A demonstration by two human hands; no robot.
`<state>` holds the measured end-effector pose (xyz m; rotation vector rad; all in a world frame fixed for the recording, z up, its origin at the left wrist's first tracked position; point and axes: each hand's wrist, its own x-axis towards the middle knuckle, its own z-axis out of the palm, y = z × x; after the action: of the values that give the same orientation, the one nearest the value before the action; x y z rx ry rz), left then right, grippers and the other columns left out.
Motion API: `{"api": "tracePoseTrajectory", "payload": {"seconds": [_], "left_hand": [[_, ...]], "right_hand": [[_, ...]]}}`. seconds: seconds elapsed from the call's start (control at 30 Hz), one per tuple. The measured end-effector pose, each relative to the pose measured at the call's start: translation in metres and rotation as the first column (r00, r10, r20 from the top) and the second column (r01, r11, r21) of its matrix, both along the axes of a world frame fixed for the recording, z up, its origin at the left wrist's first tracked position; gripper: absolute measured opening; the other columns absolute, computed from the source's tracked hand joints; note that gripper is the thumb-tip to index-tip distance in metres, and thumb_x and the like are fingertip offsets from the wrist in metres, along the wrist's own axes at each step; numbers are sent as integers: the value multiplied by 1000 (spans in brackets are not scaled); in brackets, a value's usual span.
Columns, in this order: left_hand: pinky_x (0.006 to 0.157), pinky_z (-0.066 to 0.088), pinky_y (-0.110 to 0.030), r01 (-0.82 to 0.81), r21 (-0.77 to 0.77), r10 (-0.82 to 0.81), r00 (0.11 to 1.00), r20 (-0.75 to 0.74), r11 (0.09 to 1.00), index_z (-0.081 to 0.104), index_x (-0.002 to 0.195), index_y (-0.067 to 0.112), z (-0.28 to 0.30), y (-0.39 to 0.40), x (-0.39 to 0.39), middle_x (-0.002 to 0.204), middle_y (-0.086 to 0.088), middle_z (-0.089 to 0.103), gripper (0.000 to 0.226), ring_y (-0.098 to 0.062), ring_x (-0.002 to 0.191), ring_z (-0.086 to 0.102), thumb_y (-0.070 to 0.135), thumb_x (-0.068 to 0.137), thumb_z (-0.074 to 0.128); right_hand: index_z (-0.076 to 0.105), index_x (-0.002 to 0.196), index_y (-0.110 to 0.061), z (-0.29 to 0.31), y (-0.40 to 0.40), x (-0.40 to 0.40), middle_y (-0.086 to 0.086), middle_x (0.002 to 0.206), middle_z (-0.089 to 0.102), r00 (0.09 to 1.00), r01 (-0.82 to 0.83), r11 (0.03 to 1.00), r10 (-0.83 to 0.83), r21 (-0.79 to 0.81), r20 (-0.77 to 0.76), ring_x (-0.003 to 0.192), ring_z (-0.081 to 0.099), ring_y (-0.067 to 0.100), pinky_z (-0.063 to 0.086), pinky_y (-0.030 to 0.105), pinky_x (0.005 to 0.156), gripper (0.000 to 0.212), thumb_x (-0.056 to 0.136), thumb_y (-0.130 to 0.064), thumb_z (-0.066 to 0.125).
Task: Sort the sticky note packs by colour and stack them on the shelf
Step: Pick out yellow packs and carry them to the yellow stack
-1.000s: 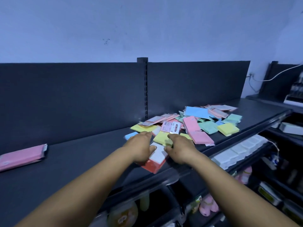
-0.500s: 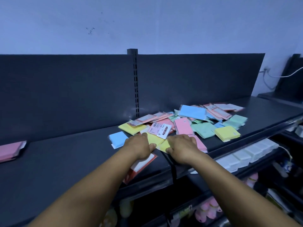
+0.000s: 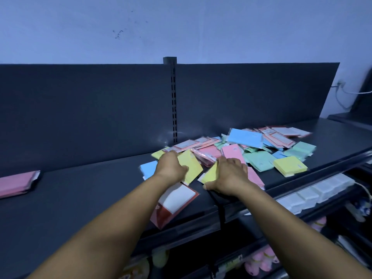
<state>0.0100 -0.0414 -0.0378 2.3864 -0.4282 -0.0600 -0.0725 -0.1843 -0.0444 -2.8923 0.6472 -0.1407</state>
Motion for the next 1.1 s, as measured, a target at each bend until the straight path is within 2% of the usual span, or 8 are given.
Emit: {"api": "tracePoseTrajectory", "payload": {"seconds": [0.1,0.23,0.37,0.67,0.73,0.87,1.0,1.1], "left_hand": [[72,44,-27,-64,-93,63,998,-22,994,58,108,9,3,13,3,102,-6,64,21,-24,91,59,15,88,60],[80,48,-30,-124,-123,127,992,14,985,54,100,16,7,30,4,104,-5,64,12,-24,94,60,13,88,54],[71,48,-29,-132,-191,138,990,13,973,52,102,16,12,44,0,100,-3,60,11,-22,91,58,13,91,53],[78,56,-39,-152,-288,151,988,-28,945,51,87,24,10,65,-14,94,-8,69,12,-29,85,68,12,89,55],[77,55,-36,-156,-289,157,987,-22,944,53,89,23,9,67,-17,94,-5,67,11,-26,86,66,12,89,56],[75,50,-32,-178,-292,184,983,-6,940,54,99,20,11,71,-23,93,0,62,11,-21,90,61,13,90,58],[77,52,-33,-206,-311,214,977,-10,928,55,96,20,11,80,-24,96,-2,65,10,-23,91,63,12,90,57],[78,55,-38,-225,-336,232,973,-20,915,54,91,22,10,94,-23,93,-3,67,14,-27,87,66,9,91,51]], "right_hand": [[33,141,-15,0,1,-1,6,141,41,999,-13,1000,13,16,46,133,29,26,25,35,107,99,64,-60,75],[34,141,-15,4,7,0,7,137,42,999,-21,999,19,50,44,130,31,27,29,34,105,102,60,-62,76],[33,141,-18,7,15,1,7,135,41,998,-44,996,40,72,51,128,32,27,30,33,103,103,59,-60,79],[31,145,-17,5,21,-4,8,144,36,990,-136,904,108,406,93,133,35,27,38,37,106,102,63,-47,84],[37,139,-17,2,21,-4,6,137,41,987,-136,853,72,503,145,125,44,24,41,34,101,88,68,-40,83],[63,100,-16,2,20,-2,3,98,61,964,-204,704,24,680,265,86,58,15,46,26,82,22,82,-11,73],[65,112,-13,12,29,1,6,102,68,967,-209,702,44,680,252,96,64,21,49,29,90,28,85,-6,67],[67,111,-7,23,43,2,5,95,68,954,-258,664,58,702,296,80,61,14,48,25,80,23,90,-3,60]]}}
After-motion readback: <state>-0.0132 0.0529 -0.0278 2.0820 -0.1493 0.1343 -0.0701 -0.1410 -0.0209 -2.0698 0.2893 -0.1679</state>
